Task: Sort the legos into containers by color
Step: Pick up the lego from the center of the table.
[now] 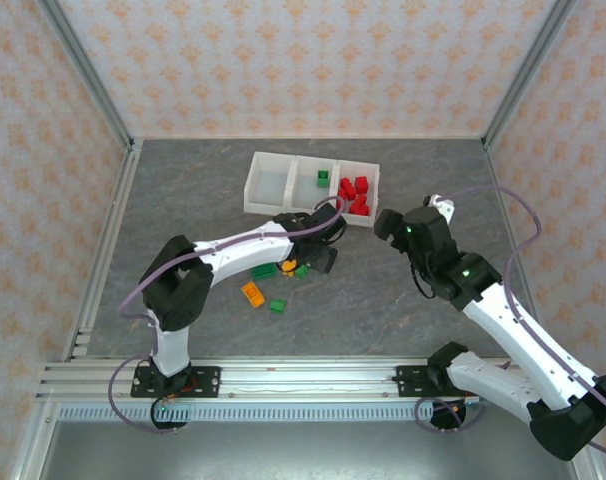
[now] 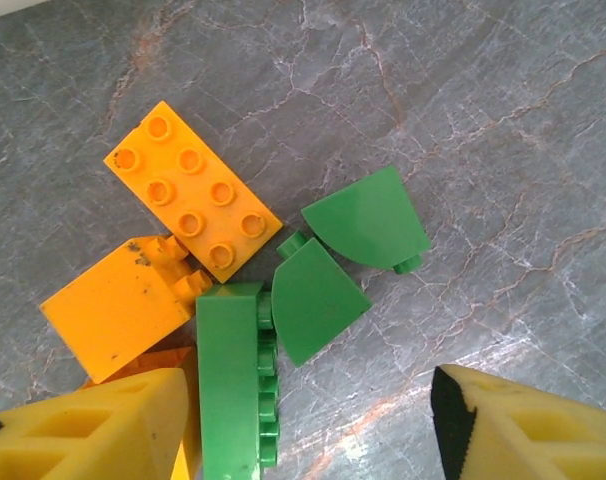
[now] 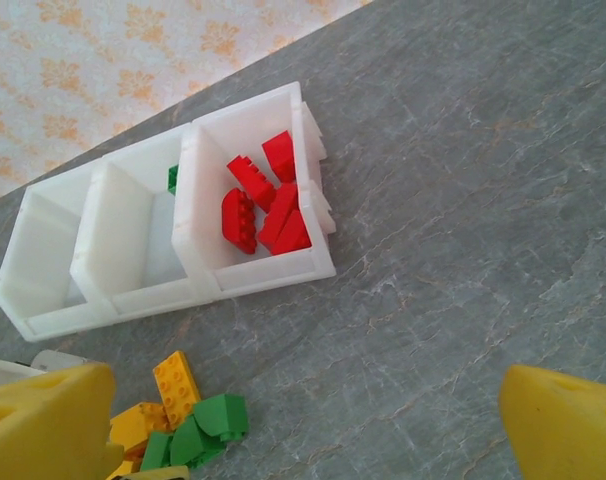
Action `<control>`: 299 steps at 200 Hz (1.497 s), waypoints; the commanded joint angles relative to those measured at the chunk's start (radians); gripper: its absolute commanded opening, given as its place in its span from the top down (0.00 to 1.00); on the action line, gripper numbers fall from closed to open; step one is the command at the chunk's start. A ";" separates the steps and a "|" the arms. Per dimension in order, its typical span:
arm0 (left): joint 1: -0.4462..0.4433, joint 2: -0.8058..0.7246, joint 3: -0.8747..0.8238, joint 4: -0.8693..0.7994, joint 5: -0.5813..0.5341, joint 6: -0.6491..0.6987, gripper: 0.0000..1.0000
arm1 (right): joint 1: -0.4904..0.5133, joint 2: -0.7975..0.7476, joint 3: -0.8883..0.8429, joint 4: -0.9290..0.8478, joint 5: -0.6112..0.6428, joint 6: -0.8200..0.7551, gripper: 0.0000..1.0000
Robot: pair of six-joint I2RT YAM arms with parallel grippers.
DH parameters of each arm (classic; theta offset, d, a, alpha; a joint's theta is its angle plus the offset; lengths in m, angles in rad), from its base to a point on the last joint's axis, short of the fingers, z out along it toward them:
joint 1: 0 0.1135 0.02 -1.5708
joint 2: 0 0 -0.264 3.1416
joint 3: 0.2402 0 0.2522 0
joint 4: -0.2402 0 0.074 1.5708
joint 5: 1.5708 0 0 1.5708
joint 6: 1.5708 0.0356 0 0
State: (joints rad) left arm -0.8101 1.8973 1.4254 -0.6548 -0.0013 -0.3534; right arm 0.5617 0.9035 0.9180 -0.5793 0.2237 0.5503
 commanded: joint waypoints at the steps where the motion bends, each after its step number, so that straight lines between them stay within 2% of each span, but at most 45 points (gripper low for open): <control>1: -0.002 0.042 0.023 -0.068 -0.002 0.022 0.35 | -0.005 -0.010 -0.001 -0.020 0.059 0.001 0.02; 16: -0.001 0.056 0.023 -0.075 -0.004 0.021 0.37 | -0.005 -0.006 -0.001 -0.015 0.062 -0.003 0.01; 32: -0.001 0.070 0.026 -0.078 -0.006 0.018 0.44 | -0.005 -0.003 -0.001 -0.010 0.063 -0.004 0.01; 50: 0.002 0.083 0.029 -0.078 -0.002 0.014 0.48 | -0.005 -0.002 -0.004 -0.007 0.064 -0.003 0.01; 168: 0.044 0.069 0.022 -0.105 -0.075 0.001 0.47 | -0.005 -0.008 -0.011 -0.008 0.075 -0.007 0.01; 299: 0.033 0.142 0.079 -0.098 -0.004 -0.002 0.46 | -0.005 -0.003 -0.022 -0.014 0.067 -0.001 0.00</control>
State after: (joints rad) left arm -0.7658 1.9945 1.4551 -0.7189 -0.0269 -0.3424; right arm 0.5617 0.9131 0.9085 -0.5789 0.2626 0.5499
